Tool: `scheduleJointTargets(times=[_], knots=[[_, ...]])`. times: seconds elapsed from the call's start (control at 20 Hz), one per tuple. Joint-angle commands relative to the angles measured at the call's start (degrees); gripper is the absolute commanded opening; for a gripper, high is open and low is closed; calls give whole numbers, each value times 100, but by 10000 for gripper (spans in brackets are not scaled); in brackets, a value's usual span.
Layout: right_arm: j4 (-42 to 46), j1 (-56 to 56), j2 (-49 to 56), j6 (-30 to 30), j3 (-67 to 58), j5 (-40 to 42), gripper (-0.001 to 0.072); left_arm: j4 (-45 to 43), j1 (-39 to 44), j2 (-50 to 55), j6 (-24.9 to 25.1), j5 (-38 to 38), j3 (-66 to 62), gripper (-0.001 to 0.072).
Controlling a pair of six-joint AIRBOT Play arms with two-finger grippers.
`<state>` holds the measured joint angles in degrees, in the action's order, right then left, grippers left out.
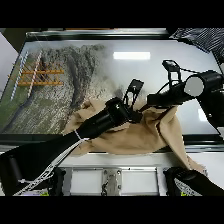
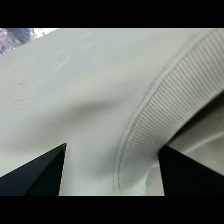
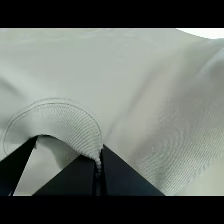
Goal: Fold the clothes and pants, and hang the long-sleeved shirts on hangers.
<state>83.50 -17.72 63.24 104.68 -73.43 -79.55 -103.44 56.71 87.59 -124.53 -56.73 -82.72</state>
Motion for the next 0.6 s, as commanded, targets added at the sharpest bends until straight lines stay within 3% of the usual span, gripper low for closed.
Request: scheduleJointTargets(times=[0.0, 0.3, 0.35, 0.55], knots=[[-26, 0, -37, 17, -2, -2, 32, -63, -153, 61, -149, 118, -7, 589], [-15, 2, -37, 13, -2, -42, 32, -839, -372, 48, -138, -1322, 63, 565], [0, 2, -37, 13, -2, -44, 32, -925, -372, -26, -127, -1397, 236, 482], [98, 2, -37, 11, -2, -44, 32, -942, -372, -743, -131, -1362, 1263, 480]])
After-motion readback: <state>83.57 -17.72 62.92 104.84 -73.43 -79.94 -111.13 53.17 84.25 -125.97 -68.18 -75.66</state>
